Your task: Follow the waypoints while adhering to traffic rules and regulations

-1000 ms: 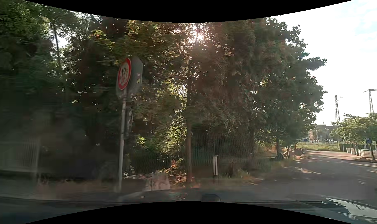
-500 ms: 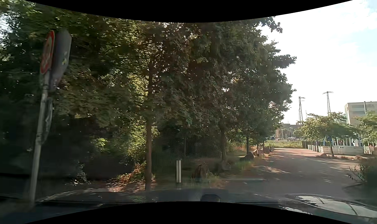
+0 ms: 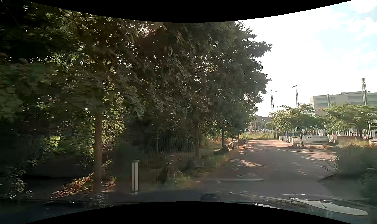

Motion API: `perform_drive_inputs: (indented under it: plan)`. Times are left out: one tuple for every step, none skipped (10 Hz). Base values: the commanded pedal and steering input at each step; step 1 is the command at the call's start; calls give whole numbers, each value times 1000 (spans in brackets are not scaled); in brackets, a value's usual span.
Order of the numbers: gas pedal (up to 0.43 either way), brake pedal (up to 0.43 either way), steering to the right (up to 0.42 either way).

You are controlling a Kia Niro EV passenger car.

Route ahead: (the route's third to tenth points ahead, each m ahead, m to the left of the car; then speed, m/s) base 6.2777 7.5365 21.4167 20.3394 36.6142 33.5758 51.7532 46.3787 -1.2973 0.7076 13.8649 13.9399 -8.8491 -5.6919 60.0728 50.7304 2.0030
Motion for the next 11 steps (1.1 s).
perform_drive_inputs:
  plan:
    - [67,0,484]
    - [67,0,460]
    - [67,0,428]
    - [67,0,403]
    - [67,0,384]
    - [67,0,360]
    - [67,0,334]
    - [67,0,311]
    - [67,0,294]
    - [67,0,272]
    - [67,0,250]
